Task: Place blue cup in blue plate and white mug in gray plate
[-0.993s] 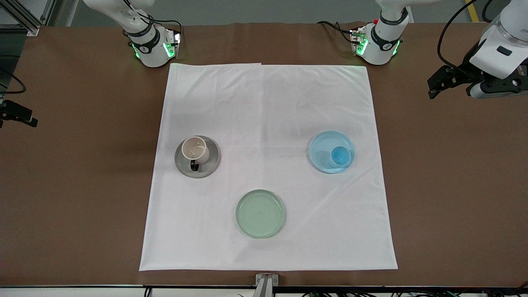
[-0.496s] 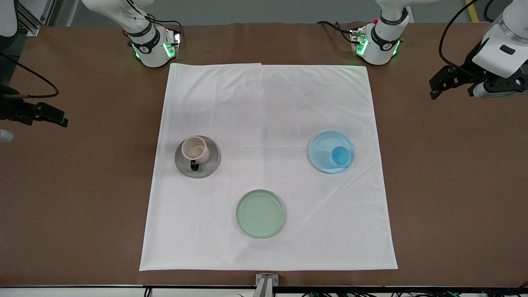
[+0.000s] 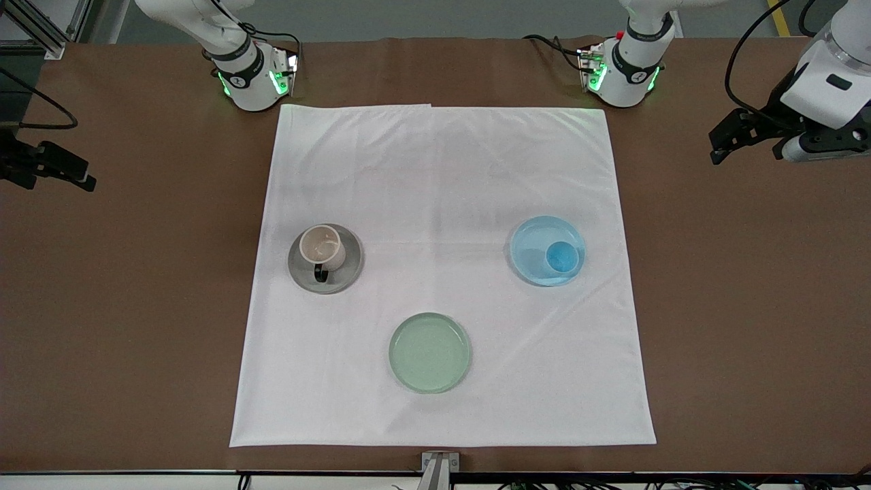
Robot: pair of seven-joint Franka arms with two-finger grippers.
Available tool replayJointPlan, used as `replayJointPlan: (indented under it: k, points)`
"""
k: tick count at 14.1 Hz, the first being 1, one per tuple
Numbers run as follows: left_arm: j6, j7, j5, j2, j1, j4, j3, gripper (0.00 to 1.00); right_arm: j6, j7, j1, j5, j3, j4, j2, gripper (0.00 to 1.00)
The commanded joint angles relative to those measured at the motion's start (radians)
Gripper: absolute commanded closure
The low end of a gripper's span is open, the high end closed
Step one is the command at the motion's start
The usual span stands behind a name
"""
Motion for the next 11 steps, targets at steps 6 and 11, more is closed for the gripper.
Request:
replayJointPlan:
  k: [6, 11]
  points:
    - [0.007, 0.043, 0.004, -0.008, 0.007, -0.01, -0.001, 0.0, 0.004, 0.02, 0.004, 0.006, -0.008, 0.024, -0.014, 0.0]
    - [-0.001, 0.044, 0.004, -0.009, 0.007, -0.01, -0.001, 0.0, 0.014, 0.017, 0.001, 0.006, -0.007, 0.027, -0.009, 0.0]
